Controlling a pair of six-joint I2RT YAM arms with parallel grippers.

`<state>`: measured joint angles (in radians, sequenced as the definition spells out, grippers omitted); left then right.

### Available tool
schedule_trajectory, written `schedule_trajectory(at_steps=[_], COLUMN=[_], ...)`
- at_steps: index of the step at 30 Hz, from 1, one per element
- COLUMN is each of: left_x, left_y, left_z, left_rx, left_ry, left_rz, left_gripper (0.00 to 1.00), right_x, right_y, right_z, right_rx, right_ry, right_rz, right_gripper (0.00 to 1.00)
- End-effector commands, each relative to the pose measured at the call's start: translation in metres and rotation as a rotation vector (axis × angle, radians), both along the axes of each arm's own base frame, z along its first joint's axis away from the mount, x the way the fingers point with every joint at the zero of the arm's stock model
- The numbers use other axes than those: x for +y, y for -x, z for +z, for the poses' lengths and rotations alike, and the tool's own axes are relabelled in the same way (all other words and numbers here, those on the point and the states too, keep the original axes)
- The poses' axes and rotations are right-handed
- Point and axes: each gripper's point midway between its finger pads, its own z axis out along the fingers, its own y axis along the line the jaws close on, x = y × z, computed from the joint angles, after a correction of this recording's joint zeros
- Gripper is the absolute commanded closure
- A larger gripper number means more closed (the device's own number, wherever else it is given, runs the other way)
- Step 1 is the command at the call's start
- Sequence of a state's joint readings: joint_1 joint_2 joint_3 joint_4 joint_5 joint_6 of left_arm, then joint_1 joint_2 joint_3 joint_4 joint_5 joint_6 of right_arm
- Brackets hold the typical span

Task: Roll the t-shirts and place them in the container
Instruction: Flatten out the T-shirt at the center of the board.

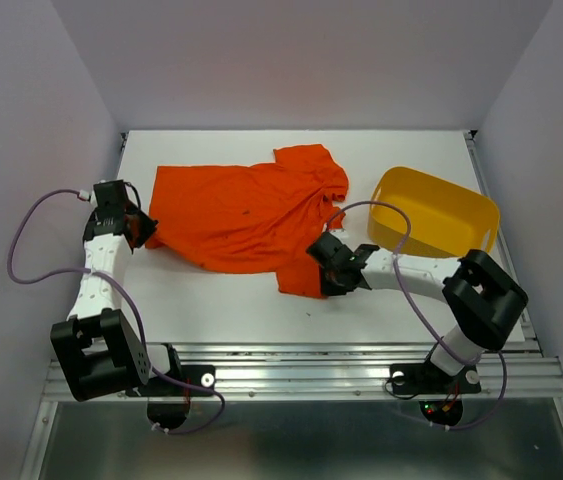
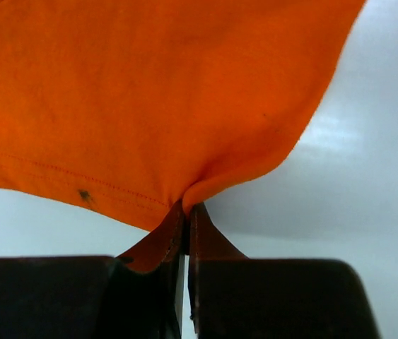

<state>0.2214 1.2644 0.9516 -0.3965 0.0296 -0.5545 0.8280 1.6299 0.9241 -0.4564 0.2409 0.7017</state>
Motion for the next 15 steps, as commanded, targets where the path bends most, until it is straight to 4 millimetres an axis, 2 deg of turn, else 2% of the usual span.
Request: schedule_trajectory(at_steps=[1,2,4,5,7,8,12,15], left_x=[-0.001,-0.001,-0.002,-0.002,-0.004,-0.004,-0.005,-0.005], left_y=[-0.004,-0.003,-0.001,0.000,0.001,0.001,0.003,0.003], left_z=[0.025,0.025,0.022,0.021,0.020,0.020,0.020,0.020], left_rx=[-0.063,-0.061,-0.056,-0.056,-0.053,-0.053,-0.055,-0.060], left_ry=[-0.029,-0.030,-0.027,-0.027,-0.024,-0.024,-0.024,-0.021], left_rz=[-0.023,-0.024,-0.025,-0.027,-0.031,-0.031,-0.031,-0.032], left_gripper=[1.00,1.00,1.00,1.00,1.00,1.00,1.00,1.00], right_x=[-0.028,-0.038,-0.045,-0.049,-0.057,-0.060,-0.052,-0.040], right_y=[0.030,0.038,0.043,0.046,0.049,0.051,0.050,0.049], right_z=[0.003,-0.002,0.001,0.008,0.012,0.015,0.034,0.033], right_rx=[0.023,0.031,0.023,0.011,-0.001,0.001,-0.034,-0.026], right_ry=[0.007,0.009,-0.008,-0.025,-0.032,-0.033,-0.154,-0.223], right_rz=[-0.179,-0.223,-0.256,-0.271,-0.315,-0.326,-0.360,-0.358], right_gripper=[0.91,0.67,0.53,0.43,0.39,0.34,0.28,0.26])
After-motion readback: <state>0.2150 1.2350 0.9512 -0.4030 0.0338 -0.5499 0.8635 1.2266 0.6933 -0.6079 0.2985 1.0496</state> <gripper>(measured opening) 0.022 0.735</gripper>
